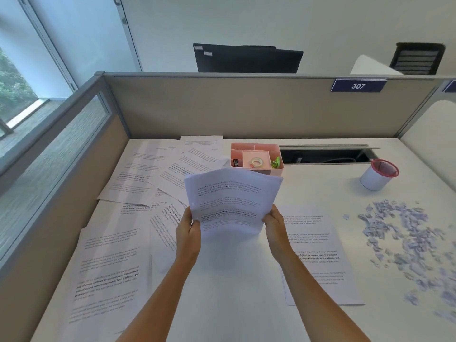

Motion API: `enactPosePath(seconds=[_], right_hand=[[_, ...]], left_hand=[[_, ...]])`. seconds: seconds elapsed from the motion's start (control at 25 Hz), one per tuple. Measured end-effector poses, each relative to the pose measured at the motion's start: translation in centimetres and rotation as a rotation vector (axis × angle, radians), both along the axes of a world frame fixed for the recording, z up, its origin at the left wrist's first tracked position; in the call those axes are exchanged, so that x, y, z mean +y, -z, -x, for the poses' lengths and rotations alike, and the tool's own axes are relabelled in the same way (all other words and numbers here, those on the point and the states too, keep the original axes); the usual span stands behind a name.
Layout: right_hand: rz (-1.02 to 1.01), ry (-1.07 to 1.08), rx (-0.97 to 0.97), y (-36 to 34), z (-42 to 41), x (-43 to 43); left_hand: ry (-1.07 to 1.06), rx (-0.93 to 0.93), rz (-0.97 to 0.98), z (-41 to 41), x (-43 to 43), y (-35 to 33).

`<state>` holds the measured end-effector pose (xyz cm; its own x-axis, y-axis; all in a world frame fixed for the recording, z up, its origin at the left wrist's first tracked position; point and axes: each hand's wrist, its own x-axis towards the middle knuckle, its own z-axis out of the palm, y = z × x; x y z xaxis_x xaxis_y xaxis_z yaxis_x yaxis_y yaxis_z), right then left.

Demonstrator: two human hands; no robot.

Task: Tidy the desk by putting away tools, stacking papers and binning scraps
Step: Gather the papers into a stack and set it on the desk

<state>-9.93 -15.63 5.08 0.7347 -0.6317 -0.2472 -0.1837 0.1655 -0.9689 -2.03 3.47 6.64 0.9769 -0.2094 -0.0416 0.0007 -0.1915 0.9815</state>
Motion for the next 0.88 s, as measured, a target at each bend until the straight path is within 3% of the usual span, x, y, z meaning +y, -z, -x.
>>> enactPosePath(seconds=[0.28,0.48,0.68,0.88], right_hand=[[0.06,0.018,-0.019,-0.9,-0.5,-0.2],[0.119,0.112,-0.073,-1.1,0.3,-1.6],[0.084,0.243,-0.067,-1.6,2.4,-4.5],[0.093,0.341,0.066,-1.6,6.1,-8.9]], left_hand=[[-0.072,-0.092,-0.13,-1.1,-0.7,0.8],[-0.116,-0.069,-0.109,-2.1,-1.0,0.1],[-0.08,0.055,0.034,-1.6,-3.0,-0.7],[0.027,0.327,0.105,0.1,-6.9,0.1]])
